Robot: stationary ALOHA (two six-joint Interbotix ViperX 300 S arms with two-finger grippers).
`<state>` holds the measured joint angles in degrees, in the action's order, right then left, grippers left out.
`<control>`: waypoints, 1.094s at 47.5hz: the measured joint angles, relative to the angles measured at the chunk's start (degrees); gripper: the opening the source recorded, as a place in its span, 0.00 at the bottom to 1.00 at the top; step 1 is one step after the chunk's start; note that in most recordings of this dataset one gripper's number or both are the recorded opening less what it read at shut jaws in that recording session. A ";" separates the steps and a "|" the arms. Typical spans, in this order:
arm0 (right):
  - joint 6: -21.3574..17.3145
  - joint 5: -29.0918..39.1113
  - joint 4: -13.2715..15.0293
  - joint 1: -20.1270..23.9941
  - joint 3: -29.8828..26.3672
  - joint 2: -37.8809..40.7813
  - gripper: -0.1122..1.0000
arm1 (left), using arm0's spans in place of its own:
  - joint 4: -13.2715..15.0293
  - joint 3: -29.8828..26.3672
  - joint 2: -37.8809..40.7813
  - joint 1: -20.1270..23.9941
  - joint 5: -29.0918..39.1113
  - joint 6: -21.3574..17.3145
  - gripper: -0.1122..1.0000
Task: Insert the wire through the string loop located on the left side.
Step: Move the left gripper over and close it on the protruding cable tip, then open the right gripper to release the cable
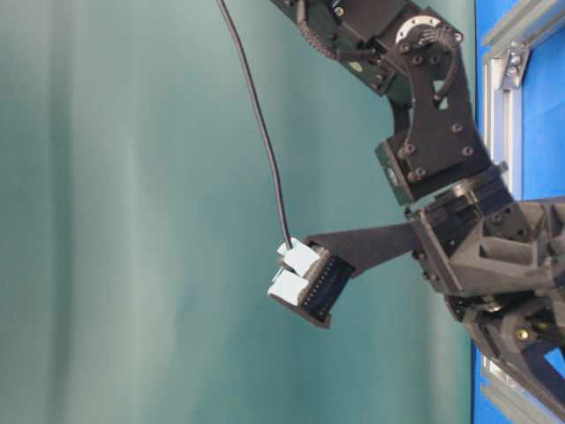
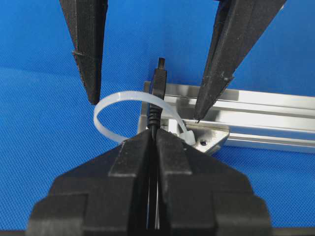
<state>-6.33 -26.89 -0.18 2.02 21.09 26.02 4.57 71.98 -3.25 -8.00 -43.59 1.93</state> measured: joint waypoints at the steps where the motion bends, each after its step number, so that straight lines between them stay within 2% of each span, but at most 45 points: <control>1: 0.00 0.00 0.00 0.00 0.00 -0.09 0.09 | 0.00 0.00 0.00 0.00 -0.09 0.00 0.90; 29: 0.00 0.00 0.00 0.00 0.00 0.00 0.09 | 0.00 -0.26 0.00 0.00 -0.26 0.00 0.90; 34: 0.00 0.00 0.00 0.00 0.00 0.00 0.09 | 0.00 -0.62 0.00 0.00 -0.26 -0.09 0.87; 38: 0.00 0.00 0.00 0.00 0.00 0.00 0.09 | -0.09 -0.70 0.00 0.00 -0.26 -0.26 0.72; 47: 0.00 0.00 0.00 0.00 0.00 0.00 0.09 | -0.09 -0.70 0.00 0.09 -0.26 -0.18 0.22; 49: 0.00 0.00 0.00 0.00 0.00 -0.09 0.09 | -0.09 -0.70 0.00 0.00 -0.26 -0.18 0.17; 52: 0.00 0.00 0.00 0.09 0.00 0.00 0.09 | -0.09 -0.79 0.09 0.09 -0.09 -0.26 0.17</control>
<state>-6.33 -26.89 -0.18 2.11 21.09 26.02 4.48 71.19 -3.16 -7.91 -43.68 1.67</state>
